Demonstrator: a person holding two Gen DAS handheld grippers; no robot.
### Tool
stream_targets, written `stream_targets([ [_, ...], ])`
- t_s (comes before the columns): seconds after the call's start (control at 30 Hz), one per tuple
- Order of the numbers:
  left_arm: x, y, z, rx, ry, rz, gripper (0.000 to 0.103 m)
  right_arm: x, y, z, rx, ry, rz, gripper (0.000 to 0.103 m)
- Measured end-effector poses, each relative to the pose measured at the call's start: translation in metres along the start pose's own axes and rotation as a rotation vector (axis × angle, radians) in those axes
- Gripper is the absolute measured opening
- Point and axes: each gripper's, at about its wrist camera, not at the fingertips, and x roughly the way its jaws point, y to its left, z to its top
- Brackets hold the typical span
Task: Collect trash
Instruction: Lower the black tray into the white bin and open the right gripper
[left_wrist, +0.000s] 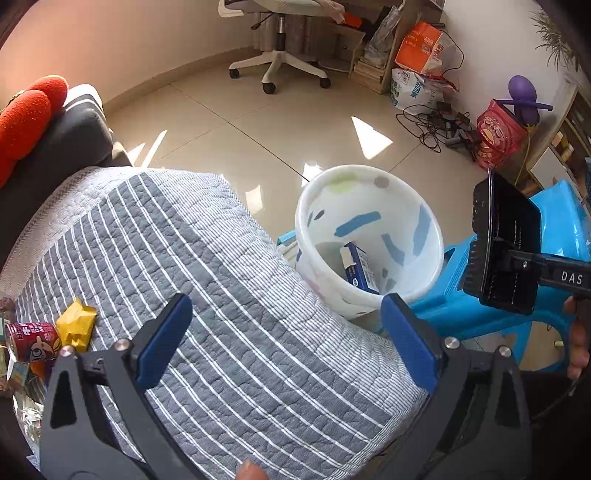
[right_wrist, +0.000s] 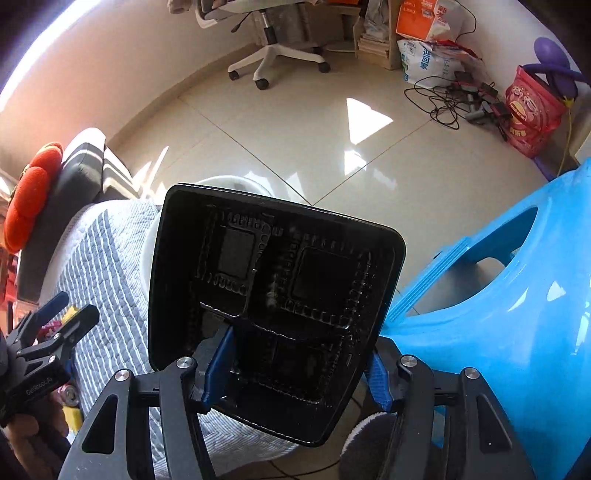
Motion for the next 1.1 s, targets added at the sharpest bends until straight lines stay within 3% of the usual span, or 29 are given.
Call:
stream_targets([
  [0.3,-0.037,0.072,-0.062,-0.140,-0.002,0.092,0.102,0.021,0.032,0.023,0.030,-0.008,0.001,0.063],
  [0.57,-0.057,0.113,-0.098,-0.188,0.009,0.139,0.102,0.032,0.053,0.030,0.022,-0.039,0.001,0.065],
  [0.63,-0.061,0.123,-0.106,-0.209,0.012,0.145,0.102,0.032,0.055,0.032,0.033,-0.047,0.002,0.082],
  [0.73,-0.068,0.137,-0.118,-0.236,0.022,0.163,0.102,0.028,0.060,0.031,0.035,-0.063,-0.003,0.084],
  [1.1,-0.101,0.195,-0.163,-0.401,0.051,0.210,0.102,-0.005,0.119,-0.008,-0.166,-0.078,0.026,0.085],
])
